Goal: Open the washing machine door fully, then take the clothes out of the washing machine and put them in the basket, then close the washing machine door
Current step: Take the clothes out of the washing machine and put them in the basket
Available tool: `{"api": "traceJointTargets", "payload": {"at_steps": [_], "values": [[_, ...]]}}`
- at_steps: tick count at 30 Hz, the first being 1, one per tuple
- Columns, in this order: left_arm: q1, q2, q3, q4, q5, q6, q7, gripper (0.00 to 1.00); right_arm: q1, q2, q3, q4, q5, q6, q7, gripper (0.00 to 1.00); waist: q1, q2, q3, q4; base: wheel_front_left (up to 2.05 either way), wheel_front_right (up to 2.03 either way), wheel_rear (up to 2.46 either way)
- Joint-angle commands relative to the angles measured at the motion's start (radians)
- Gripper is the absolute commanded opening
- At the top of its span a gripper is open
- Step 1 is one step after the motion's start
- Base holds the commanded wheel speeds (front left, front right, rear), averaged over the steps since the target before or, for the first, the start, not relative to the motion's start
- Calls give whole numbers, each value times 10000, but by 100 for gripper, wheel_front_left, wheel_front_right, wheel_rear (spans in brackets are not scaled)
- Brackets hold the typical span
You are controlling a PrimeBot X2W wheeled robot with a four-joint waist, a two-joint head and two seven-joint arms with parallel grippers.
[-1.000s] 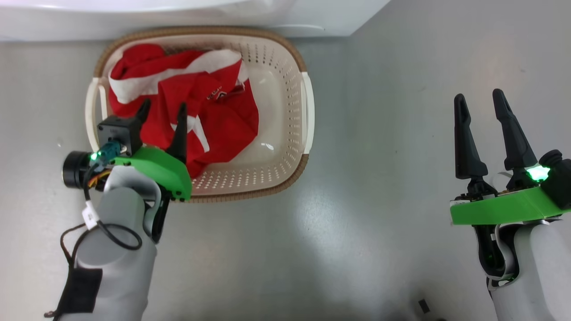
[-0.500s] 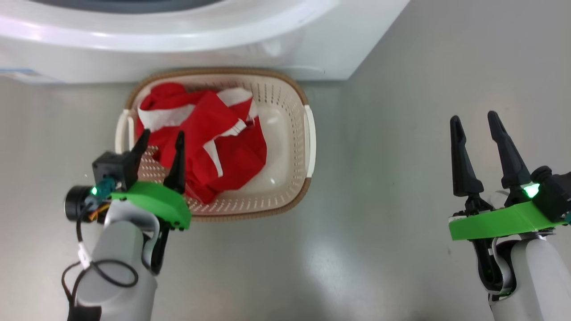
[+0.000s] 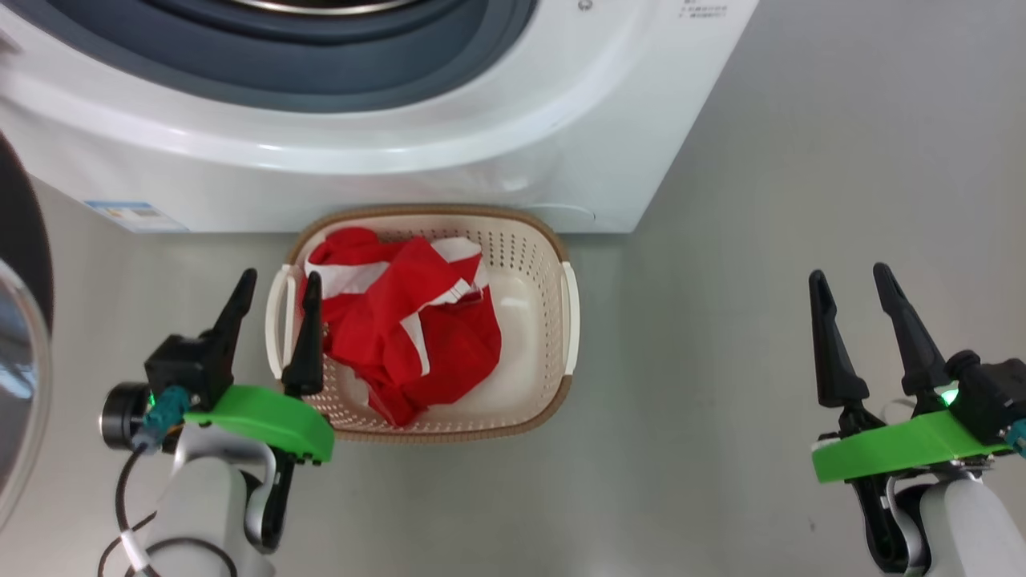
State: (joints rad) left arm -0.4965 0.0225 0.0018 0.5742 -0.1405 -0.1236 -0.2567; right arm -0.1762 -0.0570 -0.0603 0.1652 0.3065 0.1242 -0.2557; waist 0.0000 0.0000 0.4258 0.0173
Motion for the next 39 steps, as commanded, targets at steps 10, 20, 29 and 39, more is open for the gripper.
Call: {"api": "traceJointTargets", "payload": {"at_steps": [10,20,29,39], "values": [[1474,277,650,-1760,421,-18,-51,100,834,-226,115,-100,68,65,-61,100,0,0,-1554,219,0,0,0],[2804,277,799,-3058,739,56,-51,100,1461,-349,90,-56,145,65,-61,100,0,0,-2521,235,0,0,0],[4133,277,953,-3938,738,49,-51,100,2221,-434,18,-100,266,65,-61,100,0,0,-3362,289,0,0,0],[5339,277,1147,-4631,527,67,-51,100,2874,-475,-68,-264,326,65,-61,100,0,0,-3796,271,0,0,0]]}}
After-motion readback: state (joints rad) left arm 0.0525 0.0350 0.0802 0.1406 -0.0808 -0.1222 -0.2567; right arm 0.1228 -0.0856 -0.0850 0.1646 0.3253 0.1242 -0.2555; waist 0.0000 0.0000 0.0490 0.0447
